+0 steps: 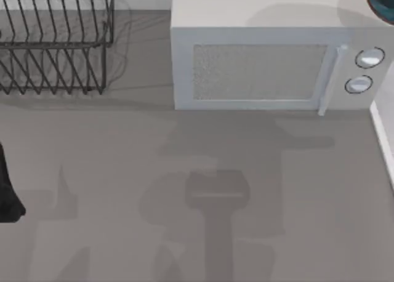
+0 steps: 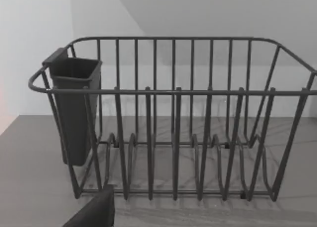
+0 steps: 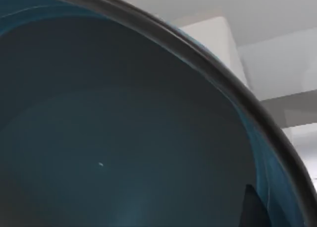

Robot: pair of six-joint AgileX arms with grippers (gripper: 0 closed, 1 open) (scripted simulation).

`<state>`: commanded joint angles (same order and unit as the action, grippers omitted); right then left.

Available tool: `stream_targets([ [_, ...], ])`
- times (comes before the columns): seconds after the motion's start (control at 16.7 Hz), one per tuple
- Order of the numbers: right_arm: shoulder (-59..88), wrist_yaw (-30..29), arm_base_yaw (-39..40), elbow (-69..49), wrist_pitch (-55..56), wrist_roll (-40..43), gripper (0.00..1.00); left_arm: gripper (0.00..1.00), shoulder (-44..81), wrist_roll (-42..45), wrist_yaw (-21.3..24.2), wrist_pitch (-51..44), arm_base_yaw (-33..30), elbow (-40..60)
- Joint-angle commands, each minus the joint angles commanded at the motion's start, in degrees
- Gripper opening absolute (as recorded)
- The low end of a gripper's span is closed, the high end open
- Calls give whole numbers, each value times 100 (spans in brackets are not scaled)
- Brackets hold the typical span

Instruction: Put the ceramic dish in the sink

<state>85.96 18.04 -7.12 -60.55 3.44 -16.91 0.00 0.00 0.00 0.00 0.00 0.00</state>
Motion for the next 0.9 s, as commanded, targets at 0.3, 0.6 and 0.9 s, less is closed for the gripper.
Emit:
stream_targets([
  [0.3,43,520,-1286,1540,2773,810,0,100,0,0,0,0,0,0],
  [0.6,4,964,-2114,2484,4511,1437,0,100,0,0,0,0,0,0],
  [0.9,-42,1070,-2304,2641,4847,1586,0,100,0,0,0,0,0,0],
])
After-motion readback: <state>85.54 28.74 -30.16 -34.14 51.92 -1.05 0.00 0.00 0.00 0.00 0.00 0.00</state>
